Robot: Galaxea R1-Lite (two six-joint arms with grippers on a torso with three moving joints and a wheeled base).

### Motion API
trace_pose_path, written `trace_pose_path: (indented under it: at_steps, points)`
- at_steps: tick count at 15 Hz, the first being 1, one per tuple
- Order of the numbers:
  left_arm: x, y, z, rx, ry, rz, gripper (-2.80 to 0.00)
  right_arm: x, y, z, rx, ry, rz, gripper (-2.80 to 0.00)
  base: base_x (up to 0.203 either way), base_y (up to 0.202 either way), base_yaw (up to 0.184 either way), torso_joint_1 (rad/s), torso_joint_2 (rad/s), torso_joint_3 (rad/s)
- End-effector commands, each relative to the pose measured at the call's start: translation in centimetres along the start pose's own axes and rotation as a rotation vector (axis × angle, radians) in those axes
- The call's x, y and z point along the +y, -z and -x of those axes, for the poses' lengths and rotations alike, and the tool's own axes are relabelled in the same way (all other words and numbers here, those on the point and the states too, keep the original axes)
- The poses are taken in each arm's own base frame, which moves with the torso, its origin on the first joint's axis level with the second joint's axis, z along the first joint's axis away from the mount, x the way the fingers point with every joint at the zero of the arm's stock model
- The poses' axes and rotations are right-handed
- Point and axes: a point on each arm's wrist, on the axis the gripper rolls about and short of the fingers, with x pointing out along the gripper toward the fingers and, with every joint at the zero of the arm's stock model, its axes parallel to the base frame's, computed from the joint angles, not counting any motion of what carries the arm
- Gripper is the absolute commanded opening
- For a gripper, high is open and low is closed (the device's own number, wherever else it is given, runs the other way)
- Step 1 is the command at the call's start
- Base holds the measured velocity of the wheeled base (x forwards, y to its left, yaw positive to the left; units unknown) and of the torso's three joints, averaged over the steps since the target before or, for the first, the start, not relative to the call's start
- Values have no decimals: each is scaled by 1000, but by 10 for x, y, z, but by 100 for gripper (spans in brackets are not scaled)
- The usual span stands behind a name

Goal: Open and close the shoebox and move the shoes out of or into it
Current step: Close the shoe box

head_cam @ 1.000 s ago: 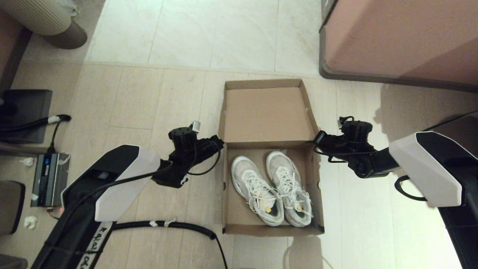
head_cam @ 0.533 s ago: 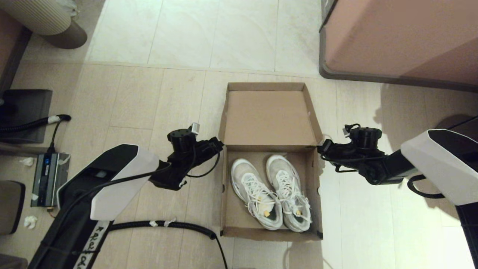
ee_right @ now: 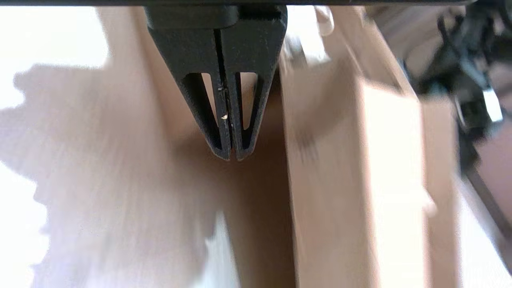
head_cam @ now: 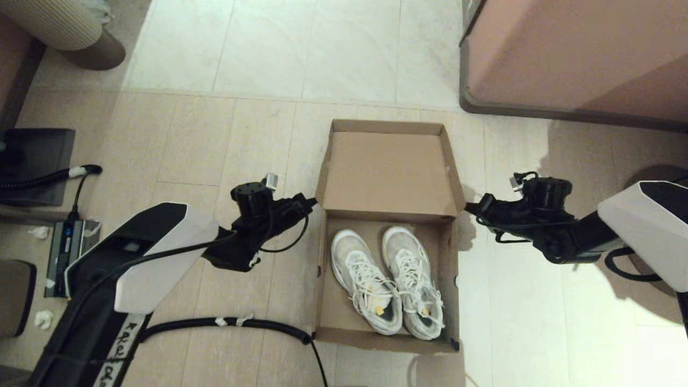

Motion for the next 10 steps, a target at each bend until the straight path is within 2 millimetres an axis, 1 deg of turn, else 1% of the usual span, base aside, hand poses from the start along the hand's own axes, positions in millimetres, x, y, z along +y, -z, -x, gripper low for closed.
trace_pose_path:
  at_steps: [1, 3, 5, 6, 10]
  points:
    - [-5, -6, 1, -12, 12, -4, -280, -3, -16, -9, -35, -32, -1, -280, 0, 0, 0, 0, 0, 0]
    - [-6, -4, 0, -8, 14, -3, -280, -12, -22, -21, -10, -68, -34, -280, 0, 0, 0, 0, 0, 0]
    - [-5, -3, 0, -6, 13, -2, -280, -19, -24, -32, 29, -116, -112, -280, 0, 0, 0, 0, 0, 0]
    - [-4, -2, 0, -5, 12, -1, -280, -21, -25, -35, 50, -140, -147, -280, 0, 0, 0, 0, 0, 0]
    - [-6, -1, -1, -1, 16, -1, -280, -27, -26, -46, 70, -148, -167, -280, 0, 0, 0, 0, 0, 0]
